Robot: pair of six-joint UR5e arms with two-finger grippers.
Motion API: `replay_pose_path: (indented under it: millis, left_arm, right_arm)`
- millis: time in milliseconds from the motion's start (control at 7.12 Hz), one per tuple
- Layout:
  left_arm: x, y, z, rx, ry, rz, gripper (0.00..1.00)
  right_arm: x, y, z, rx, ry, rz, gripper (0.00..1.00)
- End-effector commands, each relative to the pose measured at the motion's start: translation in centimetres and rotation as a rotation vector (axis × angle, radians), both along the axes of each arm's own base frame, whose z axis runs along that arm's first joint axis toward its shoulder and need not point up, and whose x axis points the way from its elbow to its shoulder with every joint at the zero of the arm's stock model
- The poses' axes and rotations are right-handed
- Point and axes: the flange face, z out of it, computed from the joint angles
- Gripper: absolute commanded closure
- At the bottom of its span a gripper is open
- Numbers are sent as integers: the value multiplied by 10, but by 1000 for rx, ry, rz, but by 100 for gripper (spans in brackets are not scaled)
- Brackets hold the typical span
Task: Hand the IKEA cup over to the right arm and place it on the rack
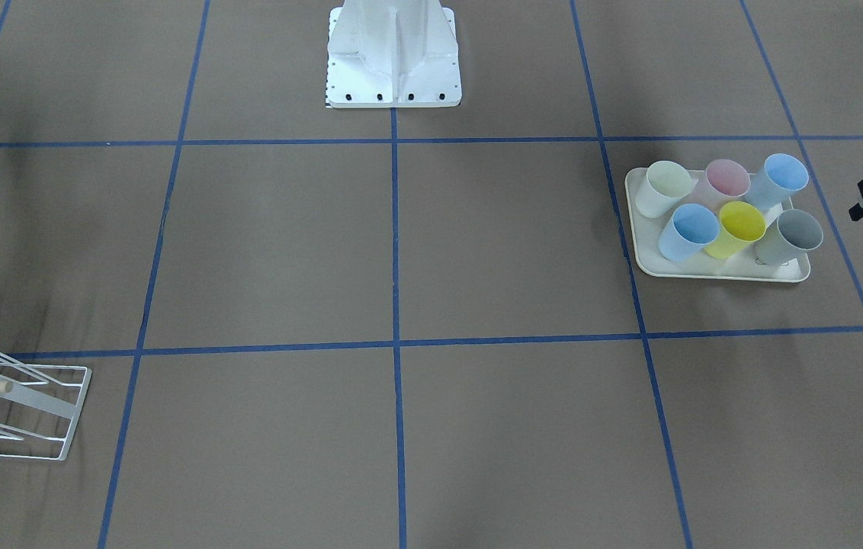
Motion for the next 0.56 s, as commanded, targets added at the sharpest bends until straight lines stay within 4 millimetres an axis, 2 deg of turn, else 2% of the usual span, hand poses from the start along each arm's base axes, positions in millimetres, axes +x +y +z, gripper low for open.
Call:
replay_pose_path:
  millis: [0,281,421]
  left_arm:
    - [22,7,7,-86,-9,-33,0]
    - [54,11,18,-82,-71,3,0]
    - [54,11,24,-90,-75,6,3]
  right_arm:
    - [-35,1,-15,6,31,12,0]
    - [-41,3,-14,7,34,-5,0]
    - [-42,3,-14,5,33,-8,0]
